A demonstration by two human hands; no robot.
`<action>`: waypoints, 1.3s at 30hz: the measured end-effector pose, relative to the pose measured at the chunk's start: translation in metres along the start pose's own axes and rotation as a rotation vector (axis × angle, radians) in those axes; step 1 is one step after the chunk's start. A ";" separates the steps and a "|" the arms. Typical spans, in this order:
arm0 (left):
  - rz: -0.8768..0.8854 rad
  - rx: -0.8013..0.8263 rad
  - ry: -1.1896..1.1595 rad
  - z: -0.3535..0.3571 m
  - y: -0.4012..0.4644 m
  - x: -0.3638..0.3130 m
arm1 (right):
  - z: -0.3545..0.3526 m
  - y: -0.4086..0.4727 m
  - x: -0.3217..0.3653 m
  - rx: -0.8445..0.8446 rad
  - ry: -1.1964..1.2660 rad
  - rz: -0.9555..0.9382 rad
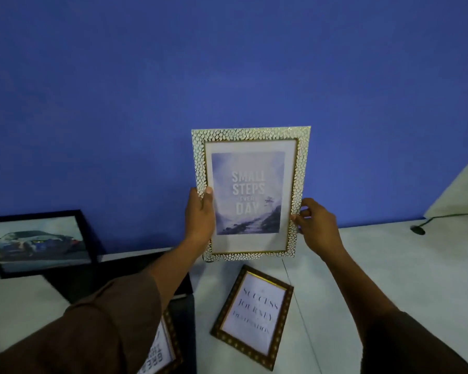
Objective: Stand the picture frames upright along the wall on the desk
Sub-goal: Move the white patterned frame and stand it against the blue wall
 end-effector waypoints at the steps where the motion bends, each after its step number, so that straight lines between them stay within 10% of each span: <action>1: -0.011 -0.011 0.057 0.013 0.010 0.013 | 0.009 0.021 -0.015 0.031 0.003 0.008; 39: -0.455 0.008 0.303 0.080 0.027 0.201 | 0.127 0.061 -0.160 0.229 -0.118 0.190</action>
Point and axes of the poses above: each hand's wrist, its own y-axis towards the middle knuckle, its own z-axis out of the palm, x = y × z, the point moved 5 cm from there along y, towards the middle knuckle, and after that the axes turned 3 degrees about -x, right-handed, at the moved point
